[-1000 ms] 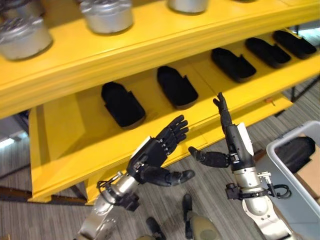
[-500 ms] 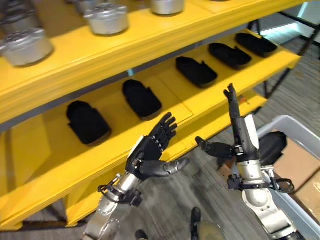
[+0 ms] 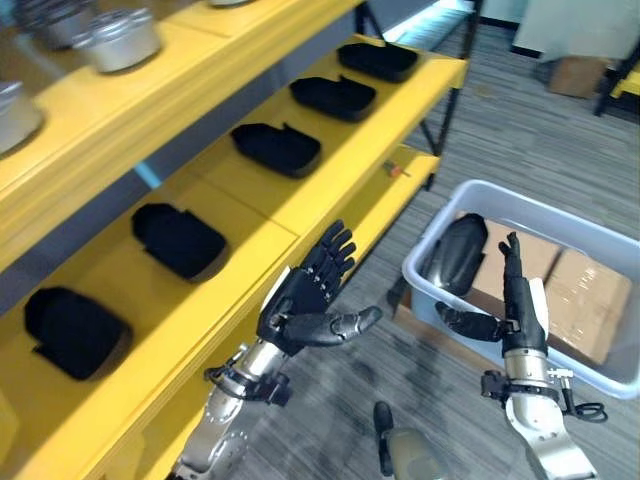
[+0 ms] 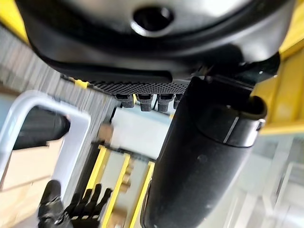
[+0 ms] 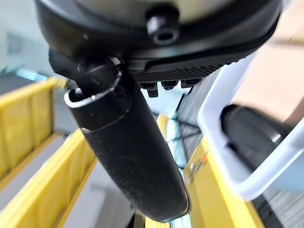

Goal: Move parts from the plastic box to the shelf.

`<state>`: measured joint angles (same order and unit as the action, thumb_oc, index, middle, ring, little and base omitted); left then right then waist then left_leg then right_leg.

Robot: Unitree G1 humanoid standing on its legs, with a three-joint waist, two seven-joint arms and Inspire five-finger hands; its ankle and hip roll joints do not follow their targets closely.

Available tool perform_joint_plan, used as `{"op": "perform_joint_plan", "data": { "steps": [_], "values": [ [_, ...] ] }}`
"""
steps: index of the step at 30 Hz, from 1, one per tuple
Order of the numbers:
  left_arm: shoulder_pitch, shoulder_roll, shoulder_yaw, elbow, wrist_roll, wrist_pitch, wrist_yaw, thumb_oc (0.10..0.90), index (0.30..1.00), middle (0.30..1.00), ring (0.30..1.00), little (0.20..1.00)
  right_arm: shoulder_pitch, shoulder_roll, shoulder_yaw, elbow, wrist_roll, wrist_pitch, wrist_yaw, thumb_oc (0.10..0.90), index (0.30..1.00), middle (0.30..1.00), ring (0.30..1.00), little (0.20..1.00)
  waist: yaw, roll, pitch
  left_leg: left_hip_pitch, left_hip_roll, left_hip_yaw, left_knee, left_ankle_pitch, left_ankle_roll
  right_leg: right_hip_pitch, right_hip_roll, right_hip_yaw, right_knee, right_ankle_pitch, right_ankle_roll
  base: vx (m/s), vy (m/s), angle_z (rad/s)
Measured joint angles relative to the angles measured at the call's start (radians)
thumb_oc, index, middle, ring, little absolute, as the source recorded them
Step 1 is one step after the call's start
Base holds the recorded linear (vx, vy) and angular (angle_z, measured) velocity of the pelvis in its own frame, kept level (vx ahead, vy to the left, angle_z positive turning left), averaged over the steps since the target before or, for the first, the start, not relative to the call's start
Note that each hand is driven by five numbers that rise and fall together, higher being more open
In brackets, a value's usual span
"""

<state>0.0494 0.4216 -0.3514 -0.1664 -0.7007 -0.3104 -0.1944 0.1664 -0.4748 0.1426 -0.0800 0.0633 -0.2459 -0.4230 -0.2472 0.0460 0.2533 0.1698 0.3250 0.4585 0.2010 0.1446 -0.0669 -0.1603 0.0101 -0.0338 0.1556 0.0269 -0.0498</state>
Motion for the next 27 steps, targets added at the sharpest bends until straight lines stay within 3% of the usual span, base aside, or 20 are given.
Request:
{"op": "perform_joint_plan", "data": {
  "steps": [1, 2, 4, 6, 7, 8, 9, 10, 11, 14, 15, 16, 17, 21, 23, 25, 27],
  "values": [
    [0.010, -0.001, 0.004, 0.003, 0.000, -0.006, 0.013, 0.900, 1.000, 1.000, 1.000, 1.000, 0.001, -0.004, 0.010, 0.001, 0.002, -0.018, 0.018, 0.900, 1.000, 1.000, 1.000, 1.000, 0.012, -0.021, -0.001, -0.032, -0.006, -0.068, 0.056, -0.040, -0.009, 0.004, 0.004, 0.064, -0.011, 0.009, -0.015, 0.07, -0.156, -2.24],
    [0.010, 0.010, 0.002, 0.002, 0.002, -0.007, 0.032, 0.900, 1.000, 1.000, 1.000, 1.000, 0.004, -0.003, 0.006, 0.001, 0.037, -0.043, 0.053, 0.900, 1.000, 1.000, 1.000, 1.000, 0.023, -0.034, -0.007, -0.041, -0.075, -0.170, -0.048, -0.118, -0.044, 0.007, 0.005, 0.132, -0.043, 0.014, -0.017, 0.16, -0.086, -2.12],
    [0.026, 0.021, 0.004, -0.007, 0.004, -0.010, 0.039, 0.900, 1.000, 1.000, 1.000, 1.000, 0.035, -0.008, -0.006, 0.001, 0.065, -0.047, 0.086, 0.900, 1.000, 1.000, 1.000, 1.000, 0.029, -0.053, -0.006, -0.113, -0.141, -0.303, -0.077, -0.152, -0.036, 0.049, 0.020, 0.175, -0.084, 0.025, -0.017, 0.19, -0.096, -1.52],
    [0.055, 0.040, 0.010, -0.014, 0.006, -0.012, 0.036, 0.900, 1.000, 1.000, 1.000, 1.000, 0.055, -0.010, -0.004, -0.004, 0.068, -0.050, 0.101, 0.900, 1.000, 1.000, 1.000, 1.000, 0.041, -0.061, -0.007, -0.175, -0.223, -0.342, -0.049, -0.184, -0.005, 0.080, 0.028, 0.191, -0.106, 0.026, -0.023, 0.08, -0.037, -0.92],
    [0.070, 0.036, 0.023, -0.015, 0.005, -0.011, 0.028, 0.900, 1.000, 1.000, 1.000, 1.000, 0.077, -0.010, -0.006, -0.017, 0.068, -0.052, 0.101, 0.900, 1.000, 1.000, 1.000, 1.000, 0.059, -0.068, -0.005, -0.204, -0.293, -0.384, -0.045, -0.201, 0.022, 0.082, 0.024, 0.219, -0.099, 0.027, -0.025, 0.04, 0.004, -0.91],
    [0.089, 0.029, 0.033, -0.016, 0.000, -0.011, 0.029, 0.900, 1.000, 1.000, 1.000, 1.000, 0.098, -0.009, -0.004, -0.033, 0.067, -0.052, 0.095, 0.900, 1.000, 1.000, 1.000, 1.000, 0.066, -0.068, -0.008, -0.242, -0.352, -0.376, -0.046, -0.211, 0.047, 0.086, 0.011, 0.197, -0.102, 0.034, -0.026, 0.04, 0.011, -0.77],
    [0.100, 0.031, 0.040, -0.015, -0.001, -0.010, 0.029, 0.900, 1.000, 1.000, 1.000, 1.000, 0.110, -0.008, 0.005, -0.037, 0.066, -0.052, 0.091, 0.900, 1.000, 1.000, 1.000, 1.000, 0.062, -0.059, -0.010, -0.267, -0.380, -0.372, -0.048, -0.210, 0.059, 0.094, 0.011, 0.167, -0.107, 0.039, -0.024, 0.02, 0.008, -0.45],
    [0.101, 0.032, 0.039, -0.013, 0.000, -0.010, 0.029, 0.900, 1.000, 1.000, 1.000, 1.000, 0.121, -0.005, 0.030, -0.037, 0.066, -0.051, 0.080, 0.900, 1.000, 1.000, 1.000, 1.000, 0.055, -0.051, -0.015, -0.303, -0.414, -0.398, -0.052, -0.209, 0.067, 0.104, 0.025, 0.175, -0.114, 0.032, -0.024, 0.01, 0.009, -0.44],
    [0.100, 0.030, 0.040, -0.016, 0.000, -0.015, 0.028, 0.900, 1.000, 1.000, 1.000, 1.000, 0.110, -0.004, 0.051, -0.037, 0.065, -0.051, 0.067, 0.900, 1.000, 1.000, 1.000, 1.000, 0.074, -0.050, -0.015, -0.327, -0.452, -0.478, -0.054, -0.201, 0.071, 0.088, 0.027, 0.180, -0.095, 0.024, -0.028, 0.00, 0.037, -0.62],
    [0.117, 0.030, 0.041, -0.017, 0.026, -0.016, 0.031, 0.900, 1.000, 1.000, 1.000, 1.000, 0.094, -0.005, 0.102, -0.039, 0.057, -0.051, 0.074, 0.900, 1.000, 1.000, 1.000, 1.000, 0.108, -0.030, -0.020, -0.332, -0.451, -0.586, -0.068, -0.183, 0.078, 0.075, 0.061, 0.230, -0.073, 0.012, -0.014, 0.02, 0.039, -0.66],
    [0.126, 0.032, 0.040, -0.022, 0.055, -0.016, 0.033, 0.900, 1.000, 1.000, 1.000, 1.000, 0.085, -0.011, 0.112, -0.041, 0.059, -0.051, 0.082, 0.900, 1.000, 1.000, 1.000, 1.000, 0.117, -0.004, -0.020, -0.316, -0.422, -0.600, -0.106, -0.169, 0.078, 0.066, 0.089, 0.243, -0.056, 0.002, 0.001, 0.03, 0.029, -0.49],
    [0.142, 0.034, 0.041, -0.023, 0.087, -0.015, 0.039, 0.900, 1.000, 1.000, 1.000, 1.000, 0.080, -0.011, 0.114, -0.041, 0.064, -0.050, 0.097, 0.900, 1.000, 1.000, 1.000, 1.000, 0.117, 0.012, -0.013, -0.293, -0.410, -0.552, -0.148, -0.093, 0.095, 0.046, 0.097, 0.247, 0.007, -0.040, 0.031, 0.05, 0.056, -0.29],
    [0.156, 0.036, 0.042, -0.024, 0.090, -0.015, 0.041, 0.900, 1.000, 1.000, 1.000, 1.000, 0.085, -0.011, 0.109, -0.041, 0.084, -0.050, 0.117, 0.900, 1.000, 1.000, 1.000, 1.000, 0.115, 0.012, -0.013, -0.273, -0.417, -0.543, -0.172, -0.088, 0.088, 0.046, 0.086, 0.246, 0.024, -0.060, 0.039, 0.04, 0.072, -0.07],
    [0.175, 0.071, 0.062, -0.024, 0.127, -0.015, 0.059, 0.900, 1.000, 1.000, 1.000, 1.000, 0.104, -0.014, 0.085, -0.041, 0.118, -0.047, 0.163, 0.900, 1.000, 1.000, 1.000, 1.000, 0.122, 0.010, -0.014, -0.215, -0.435, -0.520, -0.239, -0.059, 0.082, 0.045, 0.062, 0.244, 0.072, -0.122, 0.055, 0.02, 0.071, 0.05],
    [0.172, 0.075, 0.082, -0.024, 0.121, -0.015, 0.053, 0.900, 1.000, 1.000, 1.000, 1.000, 0.101, -0.014, 0.070, -0.041, 0.127, -0.042, 0.187, 0.900, 1.000, 1.000, 1.000, 1.000, 0.140, 0.000, -0.012, -0.187, -0.445, -0.521, -0.264, -0.044, 0.105, 0.065, 0.044, 0.237, 0.078, -0.137, 0.059, 0.02, 0.065, 0.08],
    [0.166, 0.075, 0.082, -0.024, 0.120, -0.015, 0.051, 0.900, 1.000, 1.000, 1.000, 1.000, 0.093, -0.014, 0.071, -0.040, 0.125, -0.036, 0.189, 0.900, 1.000, 1.000, 1.000, 1.000, 0.144, -0.015, -0.014, -0.178, -0.450, -0.522, -0.264, -0.044, 0.106, 0.069, 0.036, 0.224, 0.078, -0.152, 0.062, 0.03, 0.070, 0.14],
    [0.150, 0.076, 0.079, -0.018, 0.119, -0.013, 0.049, 0.900, 1.000, 1.000, 1.000, 1.000, 0.036, -0.009, 0.079, -0.036, 0.113, -0.015, 0.192, 0.900, 1.000, 1.000, 1.000, 1.000, 0.155, -0.053, -0.007, -0.159, -0.450, -0.514, -0.263, -0.045, 0.107, 0.088, 0.032, 0.196, 0.092, -0.160, 0.071, -0.01, 0.037, 0.08]
  ]
}}
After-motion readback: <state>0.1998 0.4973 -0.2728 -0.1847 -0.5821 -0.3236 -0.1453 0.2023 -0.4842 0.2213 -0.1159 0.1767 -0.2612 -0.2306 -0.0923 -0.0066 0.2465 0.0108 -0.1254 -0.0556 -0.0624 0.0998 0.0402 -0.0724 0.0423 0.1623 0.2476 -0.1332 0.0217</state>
